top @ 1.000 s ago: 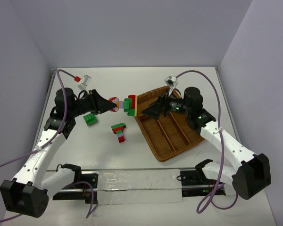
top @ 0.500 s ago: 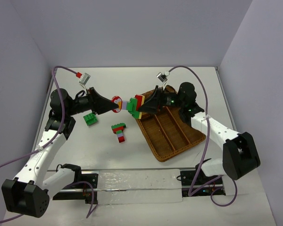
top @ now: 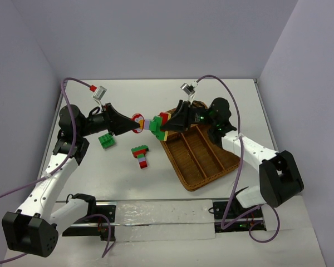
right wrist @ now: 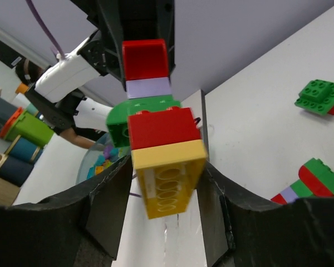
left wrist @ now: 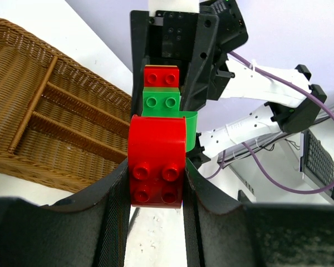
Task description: Sort the legos into containers by color
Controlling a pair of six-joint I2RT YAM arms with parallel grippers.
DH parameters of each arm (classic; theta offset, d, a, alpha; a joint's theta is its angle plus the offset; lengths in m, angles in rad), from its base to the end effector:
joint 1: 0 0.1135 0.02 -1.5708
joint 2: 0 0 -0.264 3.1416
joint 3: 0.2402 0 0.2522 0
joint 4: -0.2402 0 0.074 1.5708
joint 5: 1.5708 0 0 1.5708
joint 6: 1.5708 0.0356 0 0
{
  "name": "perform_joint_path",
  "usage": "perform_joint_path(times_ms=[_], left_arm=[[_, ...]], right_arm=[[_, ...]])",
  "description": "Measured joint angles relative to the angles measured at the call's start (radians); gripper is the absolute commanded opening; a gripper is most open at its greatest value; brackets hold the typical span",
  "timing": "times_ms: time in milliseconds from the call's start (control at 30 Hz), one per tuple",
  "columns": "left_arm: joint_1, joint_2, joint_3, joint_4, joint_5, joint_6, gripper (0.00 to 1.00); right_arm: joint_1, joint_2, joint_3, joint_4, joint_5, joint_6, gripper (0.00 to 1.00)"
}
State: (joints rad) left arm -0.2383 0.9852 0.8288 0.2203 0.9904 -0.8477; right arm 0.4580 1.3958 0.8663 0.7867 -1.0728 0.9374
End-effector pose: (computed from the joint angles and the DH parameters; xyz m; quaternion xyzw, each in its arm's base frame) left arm 0.2055 -0.0806 0.3606 0.1500 0.6782 -0.6099 0.3814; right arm 0.2586 0.1624 0.3247 -0.2685 0.6059 0.6765 0.3212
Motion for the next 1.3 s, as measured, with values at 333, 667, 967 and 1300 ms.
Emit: perform_joint_path(times_ms=[333,667,967,1300], left_arm=[[-0.001,0.000,0.010,-0.086,-0.041,0.068,0.00],[0.046,-0.003,0.032,-0.219,-0.109,0.137,0.00],[0.270,-0.076,0.019,-0.397,-0.171,0.171,0.00],[0.327,-0.017,0.137,-0.772,-0.645,0.172,0.00]], right_arm=[[0.019,0.040,0.015,0.026,0.006,0.047,0.24],[0.027,0.096,0.024,-0.001,0.061,0.057,0.00],[0.060,0.120,0.145,-0.381,0.239,-0.133,0.00],[0.278,0.410,0.733,-0.986,0.741,-0.446,0.00]])
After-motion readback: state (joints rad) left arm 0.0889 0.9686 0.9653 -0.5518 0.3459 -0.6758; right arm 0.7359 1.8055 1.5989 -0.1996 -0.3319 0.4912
